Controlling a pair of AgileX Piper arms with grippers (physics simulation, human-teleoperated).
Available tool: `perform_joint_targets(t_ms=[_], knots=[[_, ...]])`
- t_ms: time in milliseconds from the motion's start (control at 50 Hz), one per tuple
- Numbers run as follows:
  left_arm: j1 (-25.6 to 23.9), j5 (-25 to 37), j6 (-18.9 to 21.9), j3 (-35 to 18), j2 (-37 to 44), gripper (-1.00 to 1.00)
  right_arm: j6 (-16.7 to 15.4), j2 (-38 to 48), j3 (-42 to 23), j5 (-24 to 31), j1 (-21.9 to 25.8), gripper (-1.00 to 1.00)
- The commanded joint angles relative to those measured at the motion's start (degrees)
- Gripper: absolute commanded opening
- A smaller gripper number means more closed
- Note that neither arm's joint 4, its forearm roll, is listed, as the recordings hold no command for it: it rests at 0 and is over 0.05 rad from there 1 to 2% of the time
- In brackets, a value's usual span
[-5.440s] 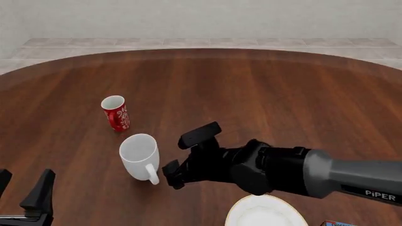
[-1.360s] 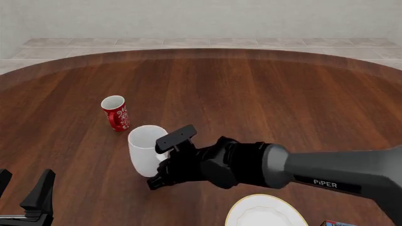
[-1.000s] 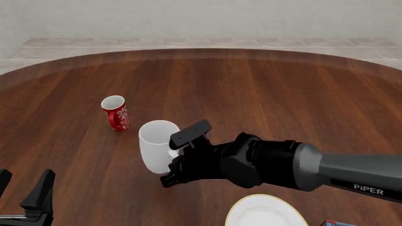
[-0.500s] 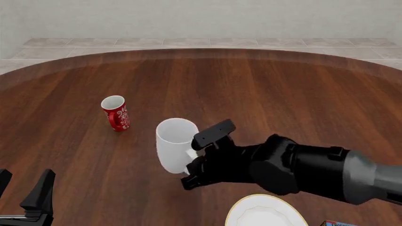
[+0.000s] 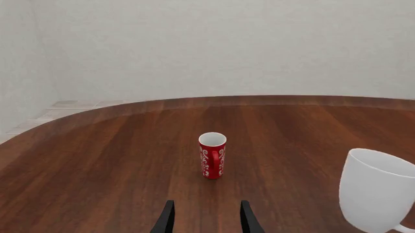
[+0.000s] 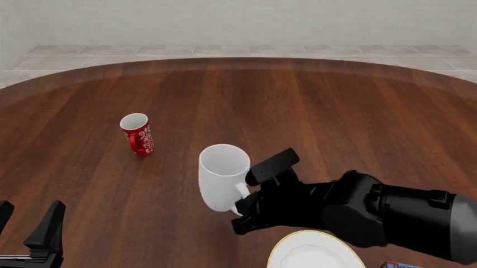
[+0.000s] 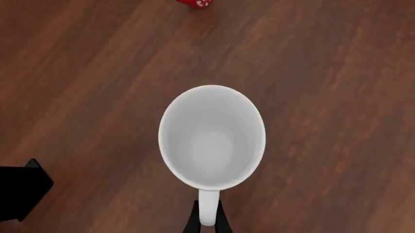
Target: Put the white mug on the plate.
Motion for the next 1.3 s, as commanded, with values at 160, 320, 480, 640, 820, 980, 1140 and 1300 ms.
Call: perform_joint_targets(t_ms=[160,320,480,640,820,980,1140,1300], knots=[[0.0,0.0,0.0,0.0,0.0,1.00,0.8,-4.8,4.2,-0.2,-0.3,-1.00],[0.0,0.0,0.0,0.0,0.0,1.00,1.5,-6.0,6.5,-1.5,0.4,-1.00],[0.0,0.0,0.0,0.0,0.0,1.00,1.6,-8.7,9.0,-1.5,0.3,-1.00],[0.0,0.0,0.0,0.0,0.0,1.00,1.7,-12.1,11.3,-0.6,-0.4,-1.00],[0.0,0.0,0.0,0.0,0.0,1.00,1.8,-15.3,13.5,0.2,-1.1,-1.00],[0.0,0.0,0.0,0.0,0.0,1.00,2.1,-17.7,15.6,0.5,-1.4,-1.00],[0.0,0.0,0.0,0.0,0.0,1.00,2.1,-20.6,16.7,1.7,-1.9,-1.00],[0.0,0.0,0.0,0.0,0.0,1.00,2.4,-23.5,18.0,2.9,-2.4,-1.00]])
